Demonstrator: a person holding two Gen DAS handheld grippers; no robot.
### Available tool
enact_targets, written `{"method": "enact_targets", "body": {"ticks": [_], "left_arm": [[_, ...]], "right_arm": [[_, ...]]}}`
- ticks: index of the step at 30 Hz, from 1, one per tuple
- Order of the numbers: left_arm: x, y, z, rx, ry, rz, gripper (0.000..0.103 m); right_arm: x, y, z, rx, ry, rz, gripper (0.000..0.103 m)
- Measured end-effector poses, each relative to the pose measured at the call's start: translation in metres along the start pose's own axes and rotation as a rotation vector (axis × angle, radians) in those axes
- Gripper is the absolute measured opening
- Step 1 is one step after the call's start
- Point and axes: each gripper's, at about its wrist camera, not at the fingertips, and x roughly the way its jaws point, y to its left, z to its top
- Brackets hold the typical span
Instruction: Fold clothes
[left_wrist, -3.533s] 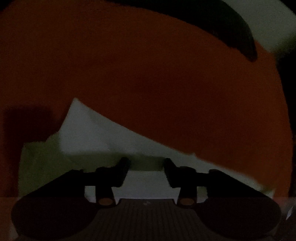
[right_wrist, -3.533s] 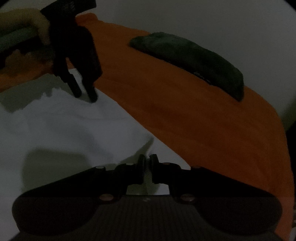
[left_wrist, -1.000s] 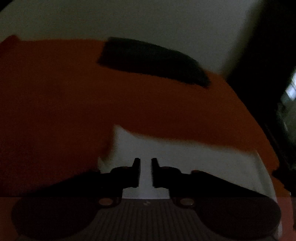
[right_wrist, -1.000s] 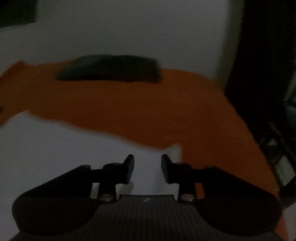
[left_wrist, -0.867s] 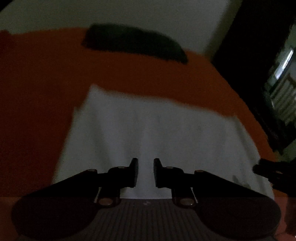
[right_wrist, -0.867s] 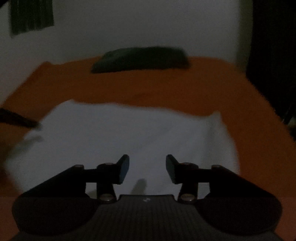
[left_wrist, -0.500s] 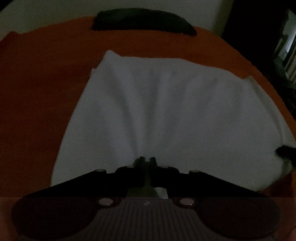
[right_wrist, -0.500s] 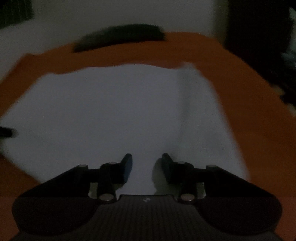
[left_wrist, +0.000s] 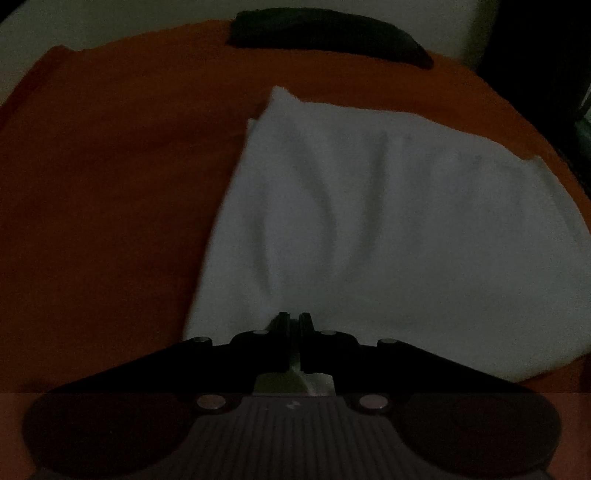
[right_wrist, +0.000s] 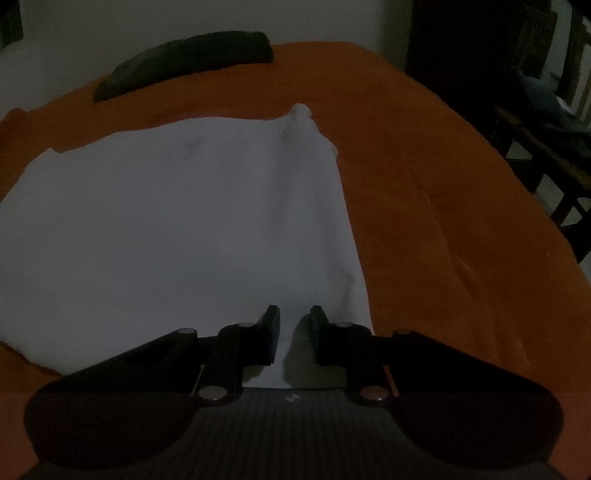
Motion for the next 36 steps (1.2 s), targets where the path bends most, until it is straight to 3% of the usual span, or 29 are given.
{"method": "enact_targets", "body": {"ticks": [5, 17, 30, 34, 36], "left_arm": [[0.0, -0.001, 0.002, -0.024, 0.007, -0.014, 0.006], [0.009, -0.018, 0.008, -0.004, 0.005, 0.037, 0.006], [0.002, -0.002, 0.0, -0.009, 0.002, 0.044, 0.006], [-0.007, 0.01, -0.005, -0.012, 0.002, 0.052, 0.006], [-0.018, 0.013, -0.008, -0.02, 0.003, 0.059, 0.015]], "right_arm": [[0.005, 0.0, 0.008, 0.005, 0.01, -0.022, 0.026], [0.004, 0.005, 0.009, 0.026, 0.013, -0.024, 0.038], [-0.007, 0.016, 0.012, 0.017, -0.012, -0.037, 0.073], [-0.015, 0.02, 0.013, 0.031, -0.03, -0.048, 0.079], [-0.021, 0.024, 0.014, 0.047, -0.043, -0.054, 0.092]]}}
